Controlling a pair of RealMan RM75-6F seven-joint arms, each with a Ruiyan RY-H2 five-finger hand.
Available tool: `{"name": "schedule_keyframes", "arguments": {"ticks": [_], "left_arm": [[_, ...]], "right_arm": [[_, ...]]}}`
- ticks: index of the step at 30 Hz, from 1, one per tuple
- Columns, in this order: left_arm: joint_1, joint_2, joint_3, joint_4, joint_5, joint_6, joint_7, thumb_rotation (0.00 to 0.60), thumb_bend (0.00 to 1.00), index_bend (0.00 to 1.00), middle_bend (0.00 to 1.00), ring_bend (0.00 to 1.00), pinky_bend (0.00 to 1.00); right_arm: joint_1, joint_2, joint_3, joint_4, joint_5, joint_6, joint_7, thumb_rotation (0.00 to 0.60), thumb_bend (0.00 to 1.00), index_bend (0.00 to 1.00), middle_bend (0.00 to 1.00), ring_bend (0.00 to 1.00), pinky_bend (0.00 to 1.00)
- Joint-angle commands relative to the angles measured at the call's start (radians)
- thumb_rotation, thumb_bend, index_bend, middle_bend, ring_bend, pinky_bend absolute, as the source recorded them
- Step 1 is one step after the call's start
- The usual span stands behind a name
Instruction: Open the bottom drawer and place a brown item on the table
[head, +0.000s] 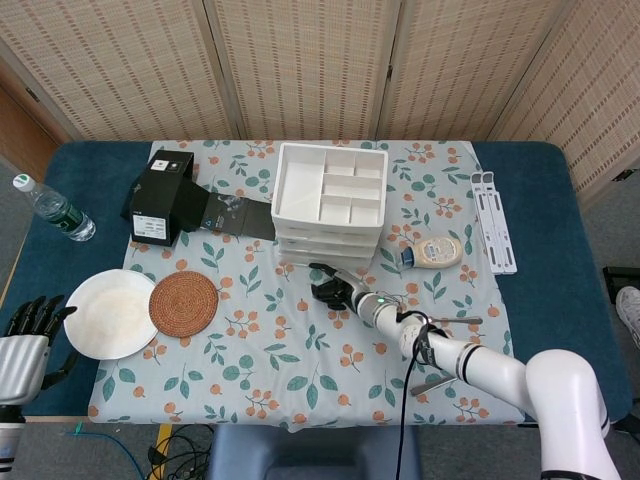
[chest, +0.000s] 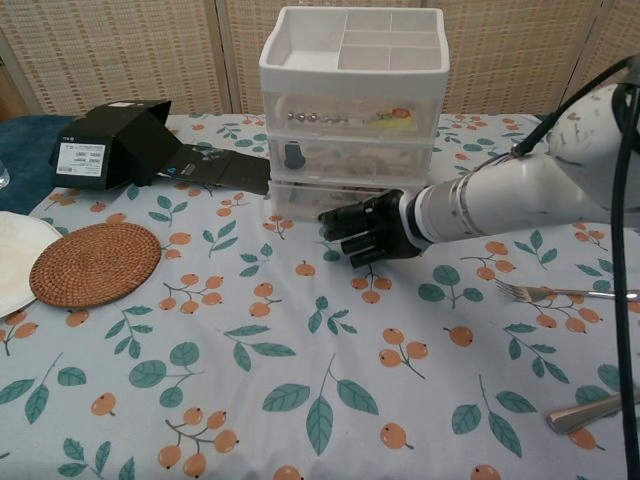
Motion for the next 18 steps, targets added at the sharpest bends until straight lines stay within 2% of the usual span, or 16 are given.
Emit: {"name": "schedule_keyframes", "arguments": {"ticks": [1,15,18], "left_arm": [[0.000,0.000,0.000,0.000,0.000,0.000,0.001,0.600,0.32,0.20,0.13,0.07,0.09],[0.001,0.002,0.003,-0.006,0.008,0.004,0.005,0.600,0.32,0.20,0.13,0.07,0.09],[0.003,0.003,0.003,-0.007,0.008,0.006,0.005,0.600,0.32,0.20,0.13,0.07,0.09]], "right_arm": [[-0.009,0.012,-0.002,-0.025,-0.003,0.000,-0.007,0.600,0.62,0.08,0.83,1.00,1.00],[-0.039,0.076,-0.042,-0.138,0.025,0.059,-0.021,0.600,0.62,0.04,0.81,1.00,1.00],[-0.057,0.109,-0.050,-0.197,0.017,0.068,-0.033,0.600,0.62,0.04,0.80,1.00,1.00]]}}
